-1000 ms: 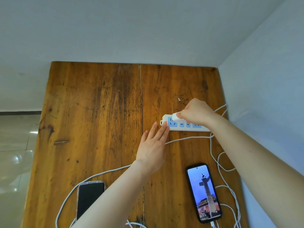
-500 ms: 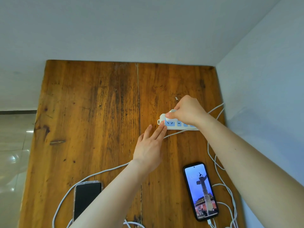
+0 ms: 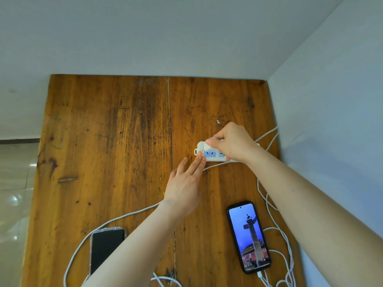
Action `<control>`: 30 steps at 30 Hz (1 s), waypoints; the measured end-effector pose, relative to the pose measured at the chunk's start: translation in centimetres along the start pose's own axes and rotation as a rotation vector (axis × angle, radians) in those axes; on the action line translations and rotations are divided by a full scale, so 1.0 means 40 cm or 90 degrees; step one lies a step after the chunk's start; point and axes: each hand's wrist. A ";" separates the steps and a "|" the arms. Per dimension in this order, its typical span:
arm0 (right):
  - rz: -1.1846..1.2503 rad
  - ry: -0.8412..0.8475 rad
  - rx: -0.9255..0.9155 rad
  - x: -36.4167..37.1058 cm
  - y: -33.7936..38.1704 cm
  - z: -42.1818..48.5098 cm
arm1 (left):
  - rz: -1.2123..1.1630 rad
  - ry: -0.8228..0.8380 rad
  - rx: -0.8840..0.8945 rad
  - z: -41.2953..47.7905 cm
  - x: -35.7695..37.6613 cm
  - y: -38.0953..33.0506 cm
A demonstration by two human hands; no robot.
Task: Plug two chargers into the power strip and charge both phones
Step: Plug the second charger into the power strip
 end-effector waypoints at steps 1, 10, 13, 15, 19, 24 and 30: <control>-0.004 -0.005 -0.001 0.007 0.003 0.000 | 0.002 0.002 0.001 0.000 -0.002 0.001; 0.012 -0.043 0.013 0.041 0.011 0.010 | 0.023 0.006 0.003 0.000 -0.006 -0.002; -0.013 -0.051 0.026 0.046 0.015 0.003 | 0.034 0.015 -0.001 0.000 -0.006 -0.004; -0.062 -0.054 0.035 0.048 0.020 0.000 | 0.048 0.021 -0.002 0.002 -0.009 -0.007; -0.248 -0.128 -0.015 0.052 0.052 -0.030 | 0.070 0.043 0.005 0.010 -0.034 -0.011; -0.288 -0.292 -0.165 0.101 0.079 -0.138 | 0.058 -0.010 0.009 -0.082 -0.031 0.036; -0.136 -0.206 -0.156 0.242 0.070 -0.343 | -0.033 -0.070 -0.107 -0.310 0.034 0.114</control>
Point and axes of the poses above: each hand's wrist, its own z-axis towards the middle knuckle, its own x-axis out of the palm, y = z × x, and after that the axes turned 6 degrees about -x, right-handed
